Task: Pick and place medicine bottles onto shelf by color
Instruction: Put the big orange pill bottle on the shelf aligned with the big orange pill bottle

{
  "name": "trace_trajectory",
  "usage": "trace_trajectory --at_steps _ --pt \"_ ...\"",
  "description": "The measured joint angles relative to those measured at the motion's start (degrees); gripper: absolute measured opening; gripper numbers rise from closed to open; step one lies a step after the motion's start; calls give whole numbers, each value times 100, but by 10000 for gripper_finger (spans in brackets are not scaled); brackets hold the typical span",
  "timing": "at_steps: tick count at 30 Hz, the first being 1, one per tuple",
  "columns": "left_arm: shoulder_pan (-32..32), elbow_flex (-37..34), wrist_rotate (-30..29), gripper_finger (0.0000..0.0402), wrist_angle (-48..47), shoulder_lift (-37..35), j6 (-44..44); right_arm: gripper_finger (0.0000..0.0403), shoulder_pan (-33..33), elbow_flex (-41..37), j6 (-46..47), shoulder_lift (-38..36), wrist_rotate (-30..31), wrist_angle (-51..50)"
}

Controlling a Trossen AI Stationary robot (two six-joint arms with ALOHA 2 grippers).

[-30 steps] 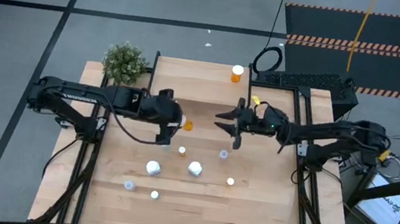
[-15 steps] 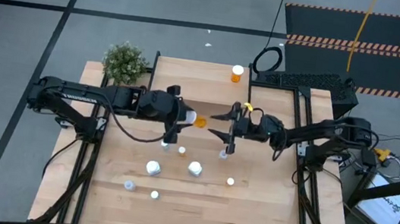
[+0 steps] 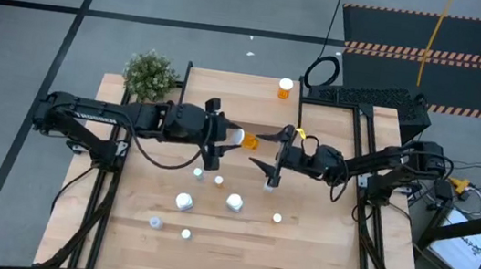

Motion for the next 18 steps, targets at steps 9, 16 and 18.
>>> trace_trajectory --at_steps 9,16,18 --pt "-33 0 24 225 435 0 -183 324 34 0 -513 -8 24 713" --pt "-130 0 168 225 613 0 -283 324 56 0 -834 -7 15 812" --pt "-136 0 170 225 614 0 -300 324 104 0 -894 -6 12 850"
